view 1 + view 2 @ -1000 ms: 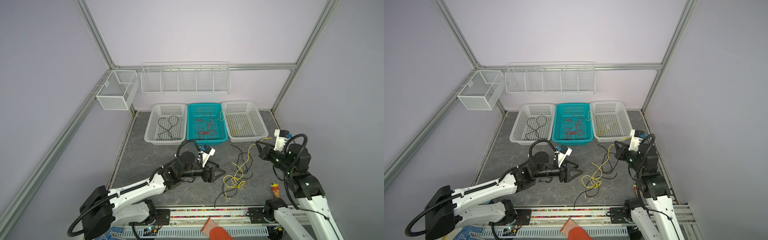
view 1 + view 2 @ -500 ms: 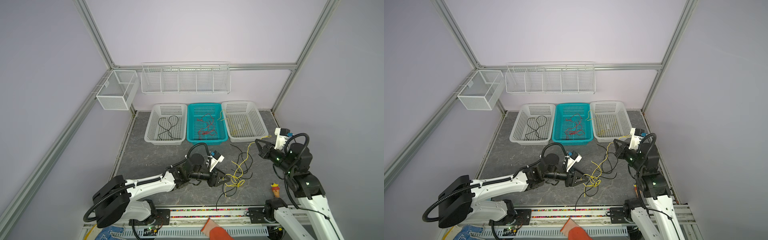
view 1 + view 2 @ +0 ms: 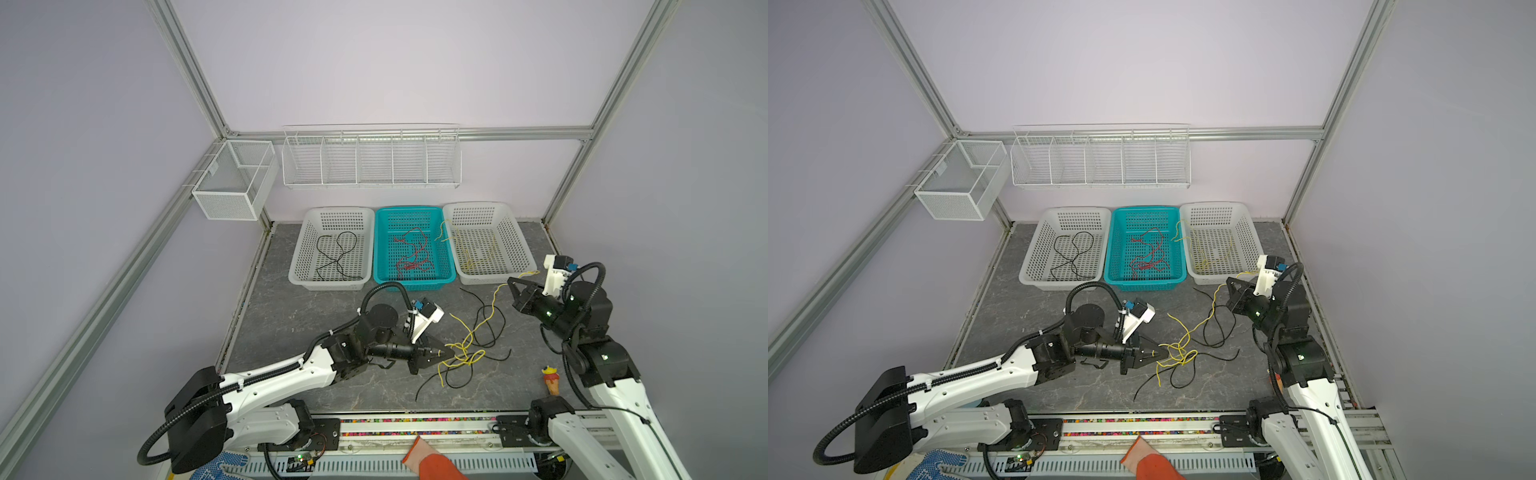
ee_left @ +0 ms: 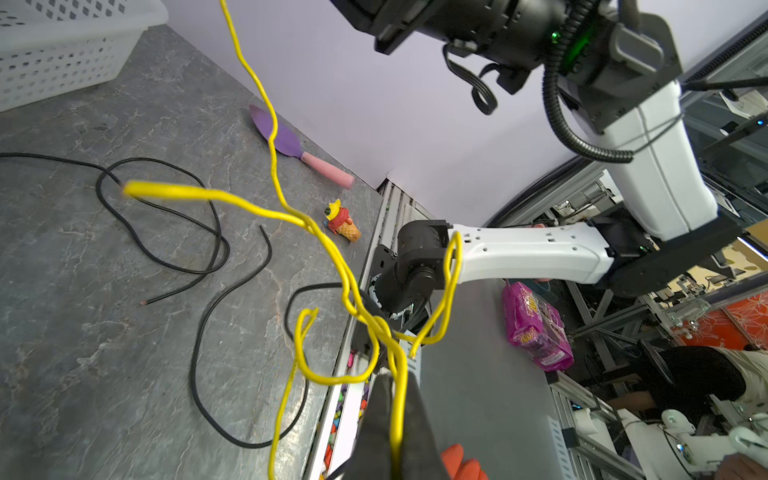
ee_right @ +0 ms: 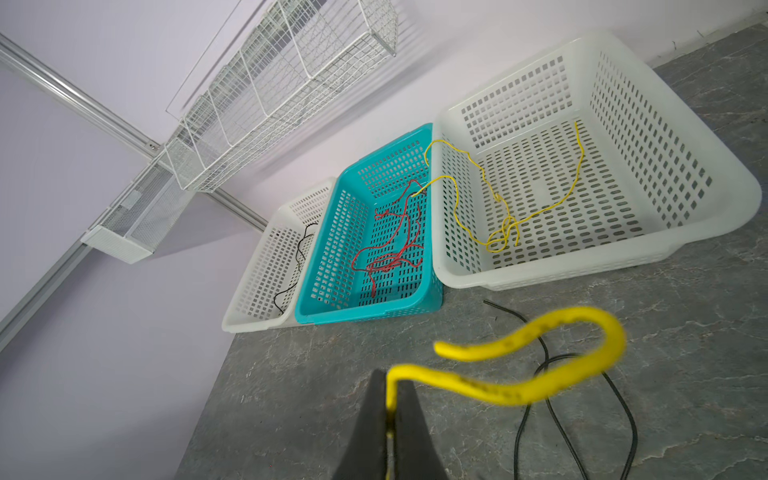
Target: Untangle the cables
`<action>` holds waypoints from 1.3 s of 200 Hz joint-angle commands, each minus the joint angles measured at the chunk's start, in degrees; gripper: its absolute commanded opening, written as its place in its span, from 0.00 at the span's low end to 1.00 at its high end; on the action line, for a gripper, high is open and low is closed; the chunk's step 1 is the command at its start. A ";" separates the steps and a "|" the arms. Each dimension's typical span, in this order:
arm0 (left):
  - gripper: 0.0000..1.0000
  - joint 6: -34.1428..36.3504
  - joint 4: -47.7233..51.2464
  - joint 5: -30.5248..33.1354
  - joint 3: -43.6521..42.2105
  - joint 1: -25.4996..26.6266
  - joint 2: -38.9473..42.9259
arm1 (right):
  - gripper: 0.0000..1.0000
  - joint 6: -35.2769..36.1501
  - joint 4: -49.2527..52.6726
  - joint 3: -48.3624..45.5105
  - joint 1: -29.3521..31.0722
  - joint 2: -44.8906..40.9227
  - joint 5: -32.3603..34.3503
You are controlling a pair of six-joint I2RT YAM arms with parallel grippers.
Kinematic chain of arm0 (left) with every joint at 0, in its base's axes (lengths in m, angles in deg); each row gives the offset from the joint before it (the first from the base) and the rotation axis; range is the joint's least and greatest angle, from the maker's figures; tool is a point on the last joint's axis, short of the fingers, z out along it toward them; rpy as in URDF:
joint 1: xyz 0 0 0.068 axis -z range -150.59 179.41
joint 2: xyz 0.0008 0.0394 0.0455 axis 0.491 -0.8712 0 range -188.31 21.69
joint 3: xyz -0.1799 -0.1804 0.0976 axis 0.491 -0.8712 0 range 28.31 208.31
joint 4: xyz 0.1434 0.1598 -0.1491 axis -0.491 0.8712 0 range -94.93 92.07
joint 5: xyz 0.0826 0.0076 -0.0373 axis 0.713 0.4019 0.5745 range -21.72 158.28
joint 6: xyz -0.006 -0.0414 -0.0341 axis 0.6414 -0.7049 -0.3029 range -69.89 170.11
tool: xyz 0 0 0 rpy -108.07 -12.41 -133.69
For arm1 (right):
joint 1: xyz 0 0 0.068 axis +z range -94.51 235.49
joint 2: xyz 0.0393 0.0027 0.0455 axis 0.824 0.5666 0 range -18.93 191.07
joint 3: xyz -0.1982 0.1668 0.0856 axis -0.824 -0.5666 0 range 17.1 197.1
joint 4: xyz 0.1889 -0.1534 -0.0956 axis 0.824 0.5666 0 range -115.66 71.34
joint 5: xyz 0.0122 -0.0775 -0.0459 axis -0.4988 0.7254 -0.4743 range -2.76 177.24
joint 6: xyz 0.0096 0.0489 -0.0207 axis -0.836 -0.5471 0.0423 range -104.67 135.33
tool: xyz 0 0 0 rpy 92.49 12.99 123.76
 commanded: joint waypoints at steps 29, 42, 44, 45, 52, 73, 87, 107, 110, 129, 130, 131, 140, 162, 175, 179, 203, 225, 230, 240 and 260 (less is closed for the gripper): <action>0.00 7.45 22.70 8.34 1.93 -2.14 12.63 | 0.06 -0.47 3.02 2.75 -1.61 8.23 13.24; 0.00 9.13 30.48 17.89 2.74 -3.82 19.30 | 0.06 -1.75 2.92 1.66 -2.31 8.88 14.94; 0.00 9.32 31.14 18.90 2.80 -4.19 20.36 | 0.06 -1.83 2.92 1.43 -2.40 8.90 15.19; 0.00 9.41 31.55 19.46 2.85 -4.41 20.62 | 0.06 -1.84 2.92 1.33 -2.44 8.89 15.32; 0.00 9.66 34.59 23.23 3.37 -6.05 24.53 | 0.06 -1.94 2.84 0.80 -2.70 8.84 16.51; 0.00 10.21 42.97 31.16 6.68 -10.06 30.81 | 0.06 -1.23 3.07 0.29 -3.03 8.61 19.29; 0.00 11.37 47.09 35.47 8.34 -10.95 32.57 | 0.06 -0.33 4.62 1.28 -3.32 8.96 20.55; 0.00 12.57 50.46 38.32 8.60 -11.05 33.84 | 0.06 -0.59 5.17 1.59 -5.30 7.87 20.38; 0.00 12.50 50.56 38.18 8.40 -11.09 33.88 | 0.06 -0.86 5.01 1.57 -5.76 7.57 19.77; 0.00 11.88 50.49 36.64 6.65 -11.07 33.72 | 0.06 -1.93 2.23 1.68 -7.58 6.93 12.51; 0.00 11.87 50.41 36.50 6.49 -11.10 33.72 | 0.06 -2.02 2.27 1.81 -7.62 6.94 12.18; 0.00 11.83 50.32 36.44 6.41 -11.07 33.67 | 0.06 -2.11 2.29 1.96 -7.63 6.94 11.88; 0.00 11.70 49.80 36.52 5.72 -11.09 33.76 | 0.06 -2.20 1.82 2.67 -7.69 6.80 9.99; 0.00 12.18 51.28 39.36 6.22 -11.10 32.88 | 0.06 -4.91 2.53 5.08 -11.57 4.63 6.96; 0.00 12.23 51.69 39.89 5.98 -11.11 31.72 | 0.06 -5.19 4.14 9.35 -12.48 4.29 5.94; 0.00 12.22 51.99 40.22 6.10 -11.12 31.22 | 0.06 -4.76 5.40 10.98 -12.56 4.48 6.27; 0.00 11.90 53.81 44.96 6.55 -11.05 28.63 | 0.06 -3.32 10.86 18.09 -13.09 2.95 10.57; 0.00 9.89 55.04 50.00 6.59 -12.16 27.83 | 0.06 -5.71 11.04 19.40 -13.29 -0.18 11.30; 0.00 9.77 55.07 50.04 6.50 -12.90 27.83 | 0.06 -6.22 11.01 19.64 -13.40 -0.82 11.55; 0.00 10.02 54.80 48.77 6.35 -14.65 27.66 | 0.06 -6.87 11.85 21.03 -13.62 -1.77 12.58; 0.00 9.67 54.81 48.47 6.36 -16.50 25.63 | 0.06 -7.61 14.40 26.16 -13.80 -3.20 15.38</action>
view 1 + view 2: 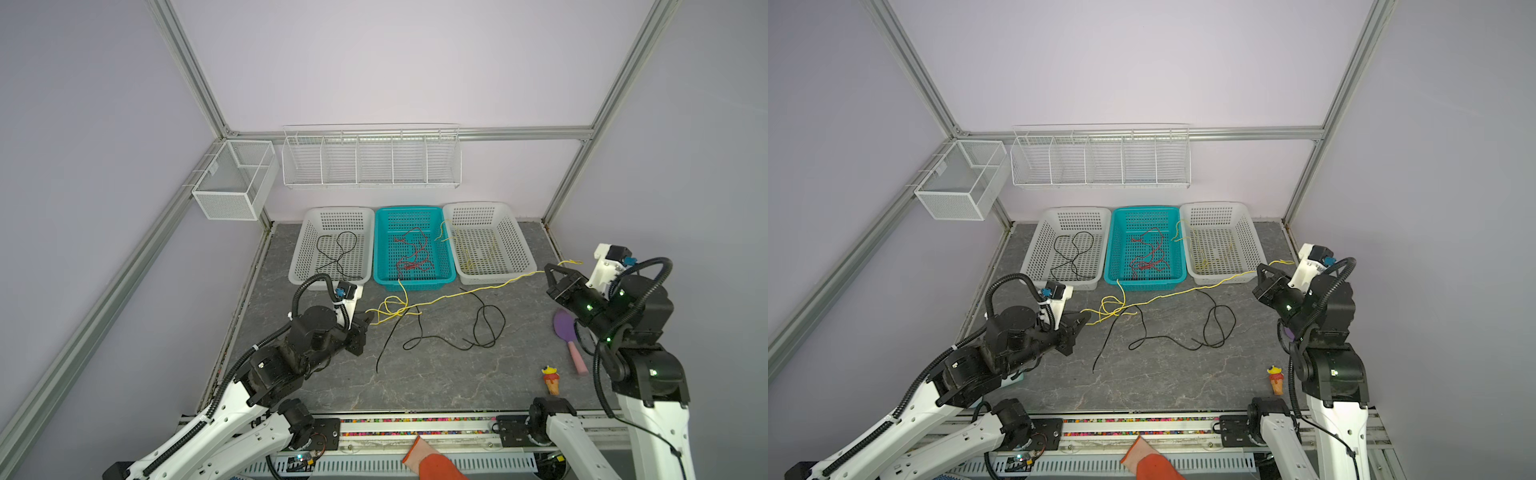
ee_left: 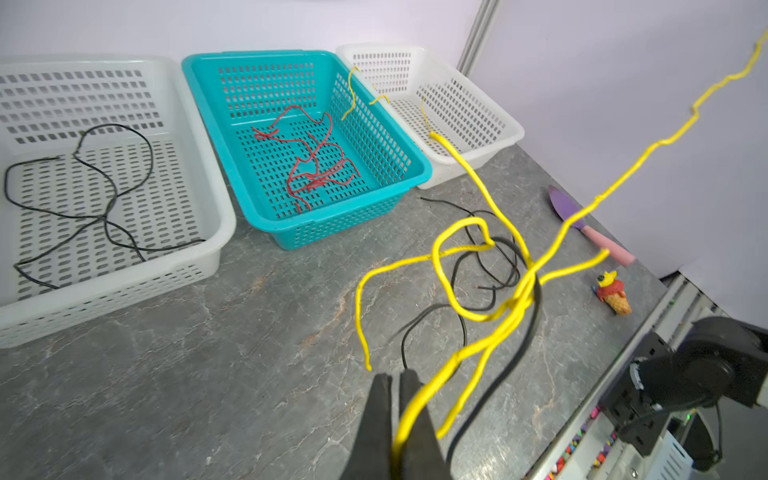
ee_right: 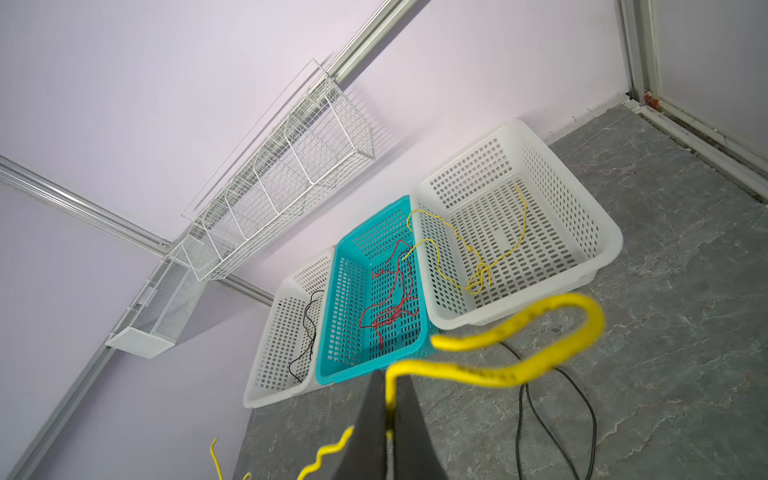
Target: Untangle the cables
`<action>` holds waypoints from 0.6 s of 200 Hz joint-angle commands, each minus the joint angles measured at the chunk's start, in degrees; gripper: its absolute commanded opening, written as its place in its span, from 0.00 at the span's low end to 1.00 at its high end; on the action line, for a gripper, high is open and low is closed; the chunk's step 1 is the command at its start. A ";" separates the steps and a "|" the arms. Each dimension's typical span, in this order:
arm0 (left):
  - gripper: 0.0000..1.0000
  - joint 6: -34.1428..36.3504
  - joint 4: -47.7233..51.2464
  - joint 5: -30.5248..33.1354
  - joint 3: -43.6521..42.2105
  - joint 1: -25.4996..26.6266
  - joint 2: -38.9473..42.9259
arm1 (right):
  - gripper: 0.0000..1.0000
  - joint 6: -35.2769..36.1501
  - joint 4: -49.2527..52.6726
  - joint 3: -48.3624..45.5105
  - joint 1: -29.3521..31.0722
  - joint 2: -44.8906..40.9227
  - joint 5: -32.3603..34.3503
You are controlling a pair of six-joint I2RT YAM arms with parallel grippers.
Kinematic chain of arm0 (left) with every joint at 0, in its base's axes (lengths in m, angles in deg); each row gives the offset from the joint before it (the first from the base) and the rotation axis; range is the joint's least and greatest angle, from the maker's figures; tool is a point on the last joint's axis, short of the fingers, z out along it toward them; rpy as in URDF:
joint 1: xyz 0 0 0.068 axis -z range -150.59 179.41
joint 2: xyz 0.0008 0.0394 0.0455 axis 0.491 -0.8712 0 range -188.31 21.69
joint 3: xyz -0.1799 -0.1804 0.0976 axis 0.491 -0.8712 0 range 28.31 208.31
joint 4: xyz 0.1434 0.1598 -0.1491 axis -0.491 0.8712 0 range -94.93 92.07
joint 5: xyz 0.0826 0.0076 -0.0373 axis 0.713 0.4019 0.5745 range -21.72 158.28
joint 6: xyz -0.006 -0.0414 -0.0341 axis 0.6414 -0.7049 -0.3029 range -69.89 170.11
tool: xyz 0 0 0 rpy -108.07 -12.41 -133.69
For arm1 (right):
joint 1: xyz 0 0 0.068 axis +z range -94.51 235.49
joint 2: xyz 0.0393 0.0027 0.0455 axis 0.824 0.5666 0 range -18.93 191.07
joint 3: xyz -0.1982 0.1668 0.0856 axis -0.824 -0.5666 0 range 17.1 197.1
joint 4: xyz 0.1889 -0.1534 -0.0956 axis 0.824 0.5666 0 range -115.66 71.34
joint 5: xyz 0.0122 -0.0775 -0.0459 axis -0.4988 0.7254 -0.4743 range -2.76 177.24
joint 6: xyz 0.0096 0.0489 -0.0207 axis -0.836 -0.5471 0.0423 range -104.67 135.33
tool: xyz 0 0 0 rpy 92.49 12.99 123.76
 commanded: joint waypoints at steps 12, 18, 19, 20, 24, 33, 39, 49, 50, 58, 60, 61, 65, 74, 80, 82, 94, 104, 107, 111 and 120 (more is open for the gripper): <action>0.00 -0.09 12.08 8.15 0.03 -4.40 -2.84 | 0.06 -2.17 -3.35 8.07 -2.88 -1.85 15.85; 0.00 -0.03 12.22 7.74 0.19 -4.93 -3.12 | 0.06 -1.85 -3.33 9.01 -2.88 -1.43 15.23; 0.00 0.02 12.18 7.61 0.22 -5.06 -3.12 | 0.06 -1.76 -3.32 9.16 -2.88 -1.26 15.02; 0.00 0.10 12.20 7.46 0.23 -5.16 -3.12 | 0.06 -1.71 -3.36 9.32 -2.88 -1.14 14.79; 0.00 0.43 11.96 6.66 0.17 -5.49 -3.12 | 0.06 -1.36 -3.71 9.67 -2.85 -0.46 13.26; 0.00 1.56 11.40 4.31 0.30 -5.87 -3.12 | 0.06 -1.10 -3.62 10.22 -2.80 2.09 7.51; 0.00 1.59 10.96 2.98 0.37 -5.88 -2.66 | 0.06 -1.60 -3.31 10.21 -2.82 4.03 2.74; 0.00 1.32 9.46 -0.25 0.39 -5.88 -1.48 | 0.06 -2.91 -4.40 8.57 -2.83 7.28 -6.66; 0.00 1.31 9.26 -0.64 0.40 -5.88 -1.33 | 0.06 -2.99 -4.52 8.37 -2.81 7.62 -7.62; 0.00 0.91 8.14 -2.87 0.54 -5.88 -0.58 | 0.07 -3.63 -5.78 6.13 -2.52 9.09 -12.40; 0.00 0.77 7.93 -3.17 0.62 -5.88 -0.46 | 0.07 -4.02 -6.28 5.37 -2.30 9.27 -13.02; 0.00 0.64 7.84 -3.29 0.65 -5.88 -0.39 | 0.07 -4.20 -6.51 4.96 -2.19 9.31 -13.30; 0.00 0.34 7.67 -3.66 0.90 -5.88 -0.19 | 0.09 -4.47 -7.71 3.23 -1.62 9.32 -14.01; 0.00 0.09 7.34 -4.95 1.68 -5.88 -0.17 | 0.17 -4.02 -10.17 0.56 -0.49 9.12 -15.30; 0.00 0.08 7.07 -5.94 2.15 -5.88 -0.45 | 0.24 -2.96 -9.71 -0.07 0.87 9.10 -14.75; 0.00 0.01 6.98 -6.31 2.28 -5.88 -0.56 | 0.26 -2.45 -9.31 0.01 1.42 9.14 -14.27; 0.00 0.03 6.70 -8.45 3.47 -5.88 -1.56 | 0.40 1.48 -6.70 1.22 6.16 9.78 -10.77; 0.00 0.54 7.04 -8.89 4.74 -5.88 -2.74 | 0.53 5.03 -2.43 3.76 9.74 11.13 -7.84; 0.00 0.79 7.35 -8.66 5.10 -5.88 -3.06 | 0.56 6.10 -1.04 4.51 10.69 11.58 -6.99; 0.00 1.22 7.84 -8.05 5.70 -5.88 -3.12 | 0.60 7.44 0.34 5.30 11.80 12.09 -6.33; 0.00 2.17 8.84 -7.49 6.83 -5.88 -5.05 | 0.63 9.65 3.54 6.88 12.76 13.47 -5.34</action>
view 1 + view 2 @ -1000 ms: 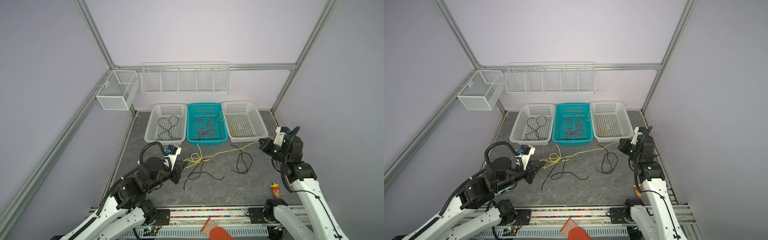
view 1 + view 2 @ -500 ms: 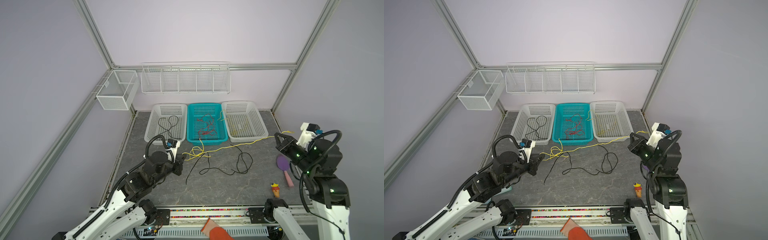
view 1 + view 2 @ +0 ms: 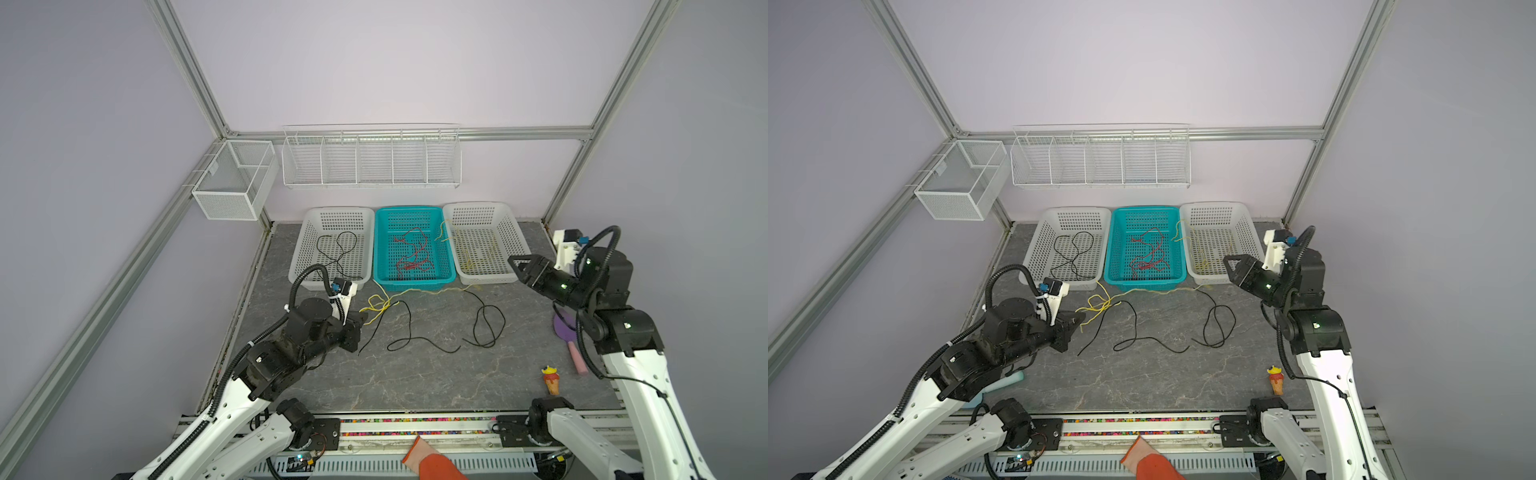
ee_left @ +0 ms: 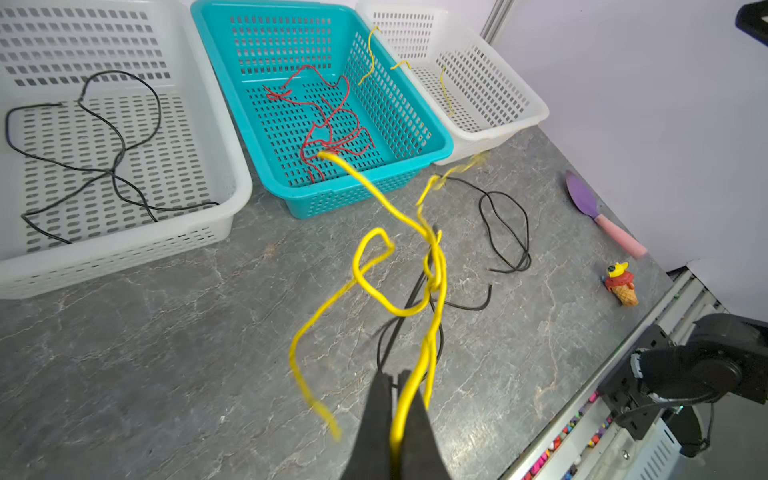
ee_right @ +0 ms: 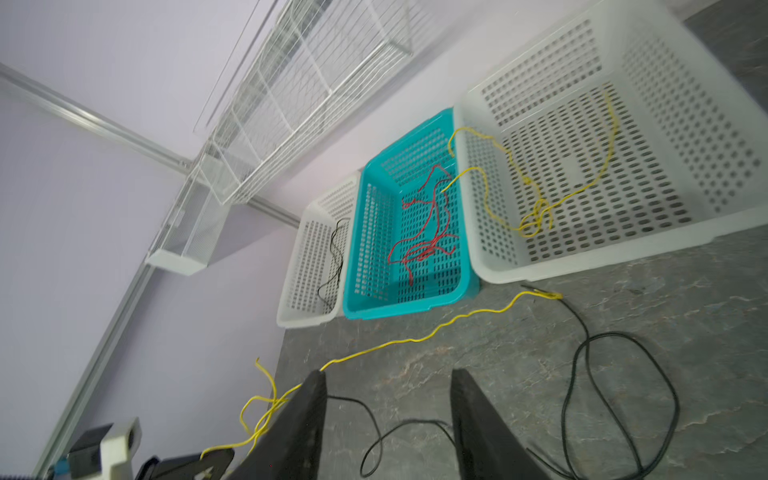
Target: Untangle the cables
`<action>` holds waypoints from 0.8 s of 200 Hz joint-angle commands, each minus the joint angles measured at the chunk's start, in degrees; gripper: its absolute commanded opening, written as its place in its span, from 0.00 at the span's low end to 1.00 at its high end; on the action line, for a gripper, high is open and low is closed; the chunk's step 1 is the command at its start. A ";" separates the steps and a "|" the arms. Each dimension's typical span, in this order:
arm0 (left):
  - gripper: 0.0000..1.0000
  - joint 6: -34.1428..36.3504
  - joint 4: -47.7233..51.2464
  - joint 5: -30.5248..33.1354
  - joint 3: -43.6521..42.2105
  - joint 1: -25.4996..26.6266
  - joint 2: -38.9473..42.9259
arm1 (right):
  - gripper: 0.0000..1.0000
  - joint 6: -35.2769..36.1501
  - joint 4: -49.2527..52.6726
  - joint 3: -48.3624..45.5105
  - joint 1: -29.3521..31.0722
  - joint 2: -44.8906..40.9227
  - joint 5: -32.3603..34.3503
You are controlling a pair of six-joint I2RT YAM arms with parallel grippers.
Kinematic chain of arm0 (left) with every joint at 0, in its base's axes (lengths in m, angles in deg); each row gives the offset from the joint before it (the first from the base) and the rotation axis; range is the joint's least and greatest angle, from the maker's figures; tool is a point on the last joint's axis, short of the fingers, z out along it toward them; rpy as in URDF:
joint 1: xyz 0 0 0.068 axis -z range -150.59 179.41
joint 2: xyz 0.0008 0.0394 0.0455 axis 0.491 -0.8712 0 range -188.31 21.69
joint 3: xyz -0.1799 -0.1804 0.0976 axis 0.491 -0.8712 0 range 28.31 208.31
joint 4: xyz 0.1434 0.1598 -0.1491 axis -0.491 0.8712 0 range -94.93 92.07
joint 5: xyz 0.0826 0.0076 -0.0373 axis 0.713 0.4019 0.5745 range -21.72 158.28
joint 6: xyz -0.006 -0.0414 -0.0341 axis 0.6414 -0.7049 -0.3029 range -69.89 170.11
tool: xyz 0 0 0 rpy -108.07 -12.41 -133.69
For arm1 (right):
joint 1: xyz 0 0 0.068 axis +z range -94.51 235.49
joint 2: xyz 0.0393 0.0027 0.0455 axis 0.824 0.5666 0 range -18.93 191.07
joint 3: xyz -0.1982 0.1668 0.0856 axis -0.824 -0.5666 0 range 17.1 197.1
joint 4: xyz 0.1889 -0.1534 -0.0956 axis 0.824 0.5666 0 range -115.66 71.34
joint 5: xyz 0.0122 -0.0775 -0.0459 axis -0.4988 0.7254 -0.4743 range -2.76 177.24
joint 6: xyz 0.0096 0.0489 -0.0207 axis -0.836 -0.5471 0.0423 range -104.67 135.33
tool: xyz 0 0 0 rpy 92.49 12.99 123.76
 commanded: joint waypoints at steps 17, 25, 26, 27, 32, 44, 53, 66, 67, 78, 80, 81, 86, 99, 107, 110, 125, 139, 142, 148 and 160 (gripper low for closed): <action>0.00 3.64 3.10 -1.73 5.14 -0.22 -2.85 | 0.66 9.81 5.47 4.00 6.46 0.67 5.35; 0.00 4.06 3.01 -2.38 5.56 -0.22 -2.94 | 0.67 10.65 4.75 3.27 7.45 0.85 4.05; 0.00 4.09 3.01 -2.54 5.60 -0.22 -2.94 | 0.67 10.76 4.64 3.19 7.51 0.92 3.77; 0.00 4.06 2.96 -2.62 5.62 -0.22 -2.94 | 0.67 10.90 4.54 3.11 7.67 0.95 3.46; 0.00 4.40 2.85 -3.48 5.92 -0.22 -3.06 | 0.68 11.58 3.73 2.67 8.66 1.48 1.59; 0.00 5.30 2.51 -6.82 6.70 -0.24 -3.35 | 0.68 13.49 3.45 2.31 12.60 4.15 -1.04; 0.00 5.72 2.22 -8.66 7.24 -0.22 -3.49 | 0.68 15.83 3.01 2.03 16.81 6.11 -1.17; 0.00 6.59 2.74 -10.23 8.38 -0.22 -3.72 | 0.68 19.53 3.41 1.80 23.63 8.21 3.57; 0.00 6.63 2.87 -10.24 8.46 -0.22 -3.77 | 0.68 19.53 3.41 1.80 23.63 8.21 3.57; 0.00 7.42 4.48 -10.08 9.58 -0.22 -4.28 | 0.68 22.88 2.68 0.90 28.29 9.11 6.96; 0.00 7.58 4.78 -10.08 9.83 -0.22 -4.42 | 0.68 23.39 2.37 0.63 29.07 9.15 7.59; 0.00 7.65 4.95 -10.08 9.93 -0.22 -4.42 | 0.68 23.64 2.22 0.46 29.53 9.20 7.87; 0.00 8.00 5.54 -10.28 10.27 -0.22 -4.61 | 0.69 24.71 1.53 -0.23 31.07 9.53 9.10; 0.00 8.37 6.40 -10.45 10.86 -0.27 -4.72 | 0.69 26.96 0.23 -1.58 33.23 11.19 8.03; 0.00 8.25 6.52 -10.14 10.99 -0.22 -4.67 | 0.69 27.39 -0.34 -2.03 34.43 12.72 7.63; 0.00 8.25 6.52 -10.11 11.00 -0.22 -4.63 | 0.69 27.51 -0.76 -2.21 34.97 13.32 7.46; 0.00 7.90 6.57 -8.86 11.25 -0.22 -4.61 | 0.67 28.56 -3.36 -4.03 38.27 15.31 5.92; 0.00 7.77 6.46 -8.22 11.41 -0.22 -4.59 | 0.67 28.18 -6.23 -6.29 40.98 16.08 7.92; 0.00 7.67 6.44 -8.02 11.43 -0.22 -4.58 | 0.67 27.94 -6.91 -6.74 41.31 16.18 7.68; 0.00 7.40 6.35 -7.54 11.35 -0.22 -4.60 | 0.67 27.25 -8.45 -7.59 41.75 16.48 6.74; 0.00 7.29 6.02 -7.45 11.19 -0.22 -4.61 | 0.67 26.49 -11.18 -9.05 42.70 17.42 4.36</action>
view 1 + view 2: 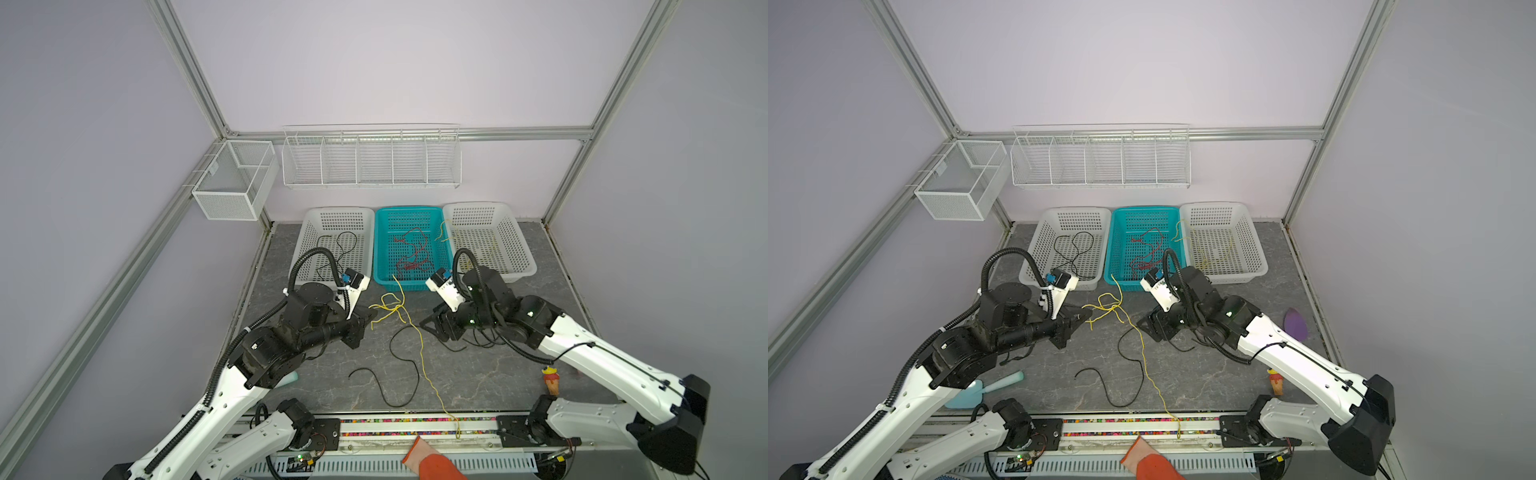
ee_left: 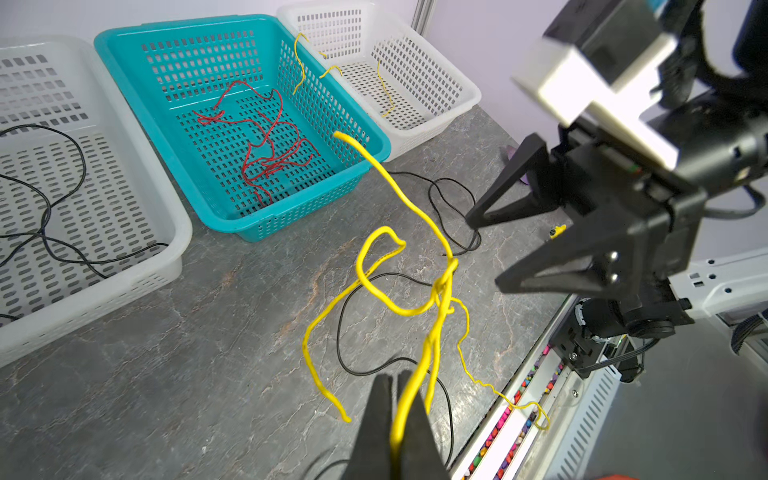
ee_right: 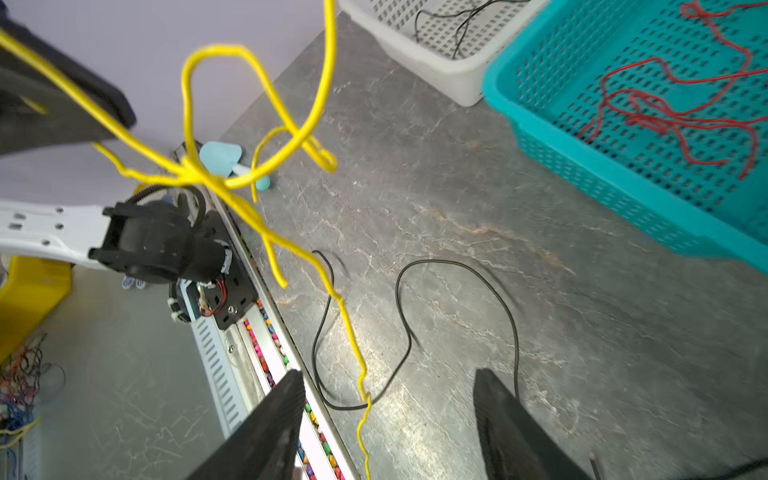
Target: Untangle the cables
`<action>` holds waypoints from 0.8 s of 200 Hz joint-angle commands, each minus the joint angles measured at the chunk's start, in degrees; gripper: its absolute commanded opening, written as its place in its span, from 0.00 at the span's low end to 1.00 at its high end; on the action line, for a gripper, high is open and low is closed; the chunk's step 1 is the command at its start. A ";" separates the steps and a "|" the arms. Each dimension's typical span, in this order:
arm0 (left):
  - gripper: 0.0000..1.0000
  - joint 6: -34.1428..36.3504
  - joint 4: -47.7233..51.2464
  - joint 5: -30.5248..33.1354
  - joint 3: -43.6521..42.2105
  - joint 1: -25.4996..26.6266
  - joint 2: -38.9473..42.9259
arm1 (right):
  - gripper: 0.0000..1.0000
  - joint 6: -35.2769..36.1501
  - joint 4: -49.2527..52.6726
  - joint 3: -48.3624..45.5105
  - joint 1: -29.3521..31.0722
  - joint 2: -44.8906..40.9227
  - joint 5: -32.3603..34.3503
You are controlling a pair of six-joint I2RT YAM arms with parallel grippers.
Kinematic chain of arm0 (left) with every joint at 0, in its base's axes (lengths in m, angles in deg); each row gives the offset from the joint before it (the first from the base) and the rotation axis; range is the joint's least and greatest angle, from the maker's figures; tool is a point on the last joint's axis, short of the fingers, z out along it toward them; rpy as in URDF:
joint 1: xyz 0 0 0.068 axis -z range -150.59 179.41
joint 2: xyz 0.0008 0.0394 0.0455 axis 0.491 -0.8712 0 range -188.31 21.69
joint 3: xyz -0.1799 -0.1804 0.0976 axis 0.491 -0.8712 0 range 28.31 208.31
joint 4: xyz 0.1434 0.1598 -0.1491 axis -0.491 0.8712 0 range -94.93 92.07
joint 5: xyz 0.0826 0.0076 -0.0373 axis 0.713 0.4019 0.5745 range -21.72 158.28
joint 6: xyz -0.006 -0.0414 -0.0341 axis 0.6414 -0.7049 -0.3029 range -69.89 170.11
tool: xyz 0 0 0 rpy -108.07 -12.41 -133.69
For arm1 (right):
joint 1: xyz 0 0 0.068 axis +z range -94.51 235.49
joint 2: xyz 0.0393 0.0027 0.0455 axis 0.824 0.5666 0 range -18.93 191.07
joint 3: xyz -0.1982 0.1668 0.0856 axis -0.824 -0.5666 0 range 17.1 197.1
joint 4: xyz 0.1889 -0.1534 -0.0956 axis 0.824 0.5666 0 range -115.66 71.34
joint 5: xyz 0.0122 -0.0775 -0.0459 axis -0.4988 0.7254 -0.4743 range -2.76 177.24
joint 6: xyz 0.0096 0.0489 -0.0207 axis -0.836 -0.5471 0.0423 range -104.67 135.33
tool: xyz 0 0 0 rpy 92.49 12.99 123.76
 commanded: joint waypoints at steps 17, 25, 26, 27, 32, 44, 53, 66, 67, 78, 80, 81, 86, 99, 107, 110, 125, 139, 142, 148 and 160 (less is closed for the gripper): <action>0.00 0.40 0.47 0.84 1.40 -0.20 0.06 | 0.67 1.37 -9.11 -3.52 3.70 3.47 -0.82; 0.00 0.27 0.17 0.74 1.40 -0.20 0.22 | 0.63 1.51 -9.75 -3.65 4.19 4.76 -0.57; 0.00 0.27 0.16 0.75 1.40 -0.20 0.23 | 0.63 1.53 -9.91 -3.68 4.25 4.82 -0.49; 0.00 0.27 0.11 0.79 1.40 -0.20 0.24 | 0.62 1.49 -10.07 -3.74 4.28 4.93 -0.40; 0.00 0.18 0.02 0.86 1.32 -0.20 0.37 | 0.61 1.08 -11.21 -4.23 4.47 5.28 0.18; 0.00 0.27 -0.15 1.13 1.08 -0.25 0.75 | 0.56 0.39 -14.34 -5.64 4.69 5.69 -1.08; 0.00 0.31 -0.22 1.30 0.84 -0.21 1.08 | 0.42 0.30 -14.85 -5.59 4.70 6.21 -1.53; 0.00 0.35 -0.03 1.66 0.32 -0.21 1.43 | 0.20 0.41 -13.50 -4.81 4.91 6.13 1.08; 0.00 0.35 -0.03 1.69 0.29 -0.21 1.45 | 0.19 0.40 -13.41 -4.74 4.92 6.03 1.35; 0.00 0.36 0.23 2.18 -0.37 -0.20 1.73 | 0.11 1.04 -12.39 -4.54 4.89 4.44 3.80; 0.00 0.35 0.28 2.29 -0.47 -0.20 1.74 | 0.09 1.08 -12.18 -4.51 4.90 4.09 4.23; 0.00 0.35 0.31 2.35 -0.50 -0.20 1.74 | 0.08 1.18 -12.09 -4.51 4.87 3.87 4.42; 0.00 0.36 0.39 2.77 -0.95 -0.20 1.87 | 0.07 1.52 -11.56 -4.35 4.84 2.86 5.24; 0.00 0.11 0.50 3.68 -2.11 -0.20 1.75 | 0.07 2.24 -9.83 -3.44 4.75 0.08 7.50; 0.00 -0.06 0.35 3.67 -2.87 -0.20 1.33 | 0.07 2.24 -9.22 -2.81 4.70 -1.53 8.99; 0.00 -0.15 0.29 3.49 -3.16 -0.20 1.16 | 0.07 2.16 -9.19 -2.56 4.62 -2.04 9.15; 0.00 -0.90 -1.18 1.86 -4.82 -0.21 0.19 | 0.07 1.88 -8.97 -0.85 4.71 -3.45 8.78; 0.00 -1.62 -3.25 0.40 -6.14 -0.20 -0.36 | 0.07 1.62 -9.32 0.94 4.82 -2.99 8.05; 0.00 -1.70 -3.54 0.20 -6.35 -0.20 -0.49 | 0.07 1.42 -9.42 1.29 4.89 -2.76 8.23; 0.00 -1.83 -4.00 -0.18 -6.58 -0.22 -0.75 | 0.07 1.23 -9.76 1.90 5.01 -2.26 8.45; 0.00 -1.84 -4.79 -1.10 -6.76 -0.20 -1.18 | 0.07 0.78 -10.70 3.21 5.10 -1.11 8.52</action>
